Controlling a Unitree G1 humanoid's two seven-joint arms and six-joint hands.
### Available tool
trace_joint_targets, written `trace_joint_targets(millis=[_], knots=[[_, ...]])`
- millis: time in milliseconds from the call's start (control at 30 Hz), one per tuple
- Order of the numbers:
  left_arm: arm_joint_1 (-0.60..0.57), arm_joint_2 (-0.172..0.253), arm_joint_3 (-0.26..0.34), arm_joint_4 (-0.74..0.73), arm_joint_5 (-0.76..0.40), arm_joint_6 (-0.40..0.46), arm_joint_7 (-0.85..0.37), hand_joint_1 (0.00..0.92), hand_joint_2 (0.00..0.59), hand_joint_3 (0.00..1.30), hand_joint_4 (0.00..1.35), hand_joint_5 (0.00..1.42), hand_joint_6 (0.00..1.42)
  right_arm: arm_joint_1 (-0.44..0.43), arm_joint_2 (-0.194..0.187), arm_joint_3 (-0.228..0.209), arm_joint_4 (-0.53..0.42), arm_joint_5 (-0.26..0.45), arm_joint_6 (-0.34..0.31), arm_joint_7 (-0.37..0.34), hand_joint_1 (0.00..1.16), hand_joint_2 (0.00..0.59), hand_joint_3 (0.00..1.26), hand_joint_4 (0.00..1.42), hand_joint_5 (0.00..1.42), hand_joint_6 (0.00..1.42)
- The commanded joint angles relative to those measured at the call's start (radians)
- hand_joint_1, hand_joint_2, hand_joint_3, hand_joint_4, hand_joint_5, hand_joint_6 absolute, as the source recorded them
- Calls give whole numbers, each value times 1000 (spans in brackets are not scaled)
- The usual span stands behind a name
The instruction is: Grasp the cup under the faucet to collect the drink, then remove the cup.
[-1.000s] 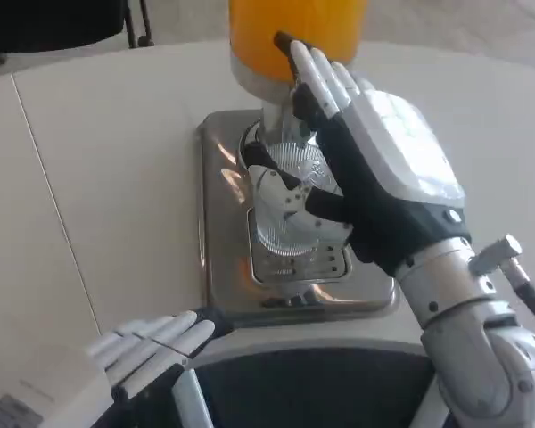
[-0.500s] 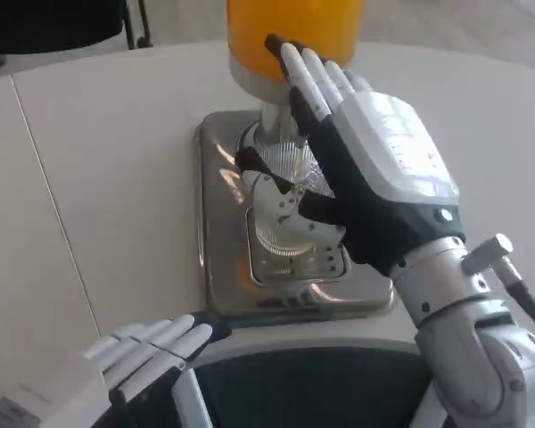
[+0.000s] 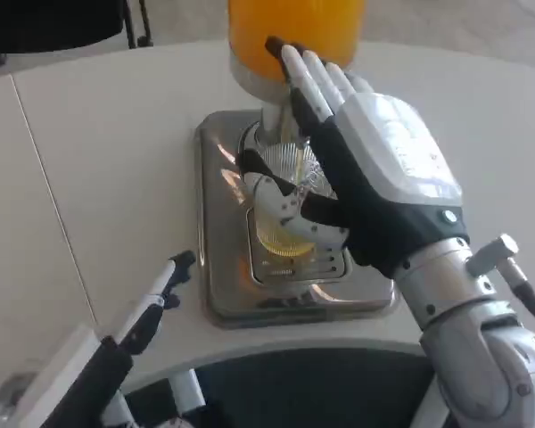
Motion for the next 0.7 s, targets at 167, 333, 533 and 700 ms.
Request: trace_joint_targets(millis=[167,333,533,700], knots=[[-38,-145,-120,-101,111,209,15,43,62,0,0,157,290,47,-10,22,-3,12,-5,55,280,467,0,0,0,0],[-67,-206,-176,-96,189,254,59,51,61,0,0,157,292,55,-12,16,-7,19,-5,58,280,467,0,0,0,0],[-121,-271,-241,-70,262,300,104,70,62,0,0,156,285,60,-12,12,-17,18,-3,67,280,467,0,0,0,0],[-185,-327,-302,-47,312,362,128,73,62,0,0,156,285,62,-14,7,-28,15,1,79,280,467,0,0,0,0]])
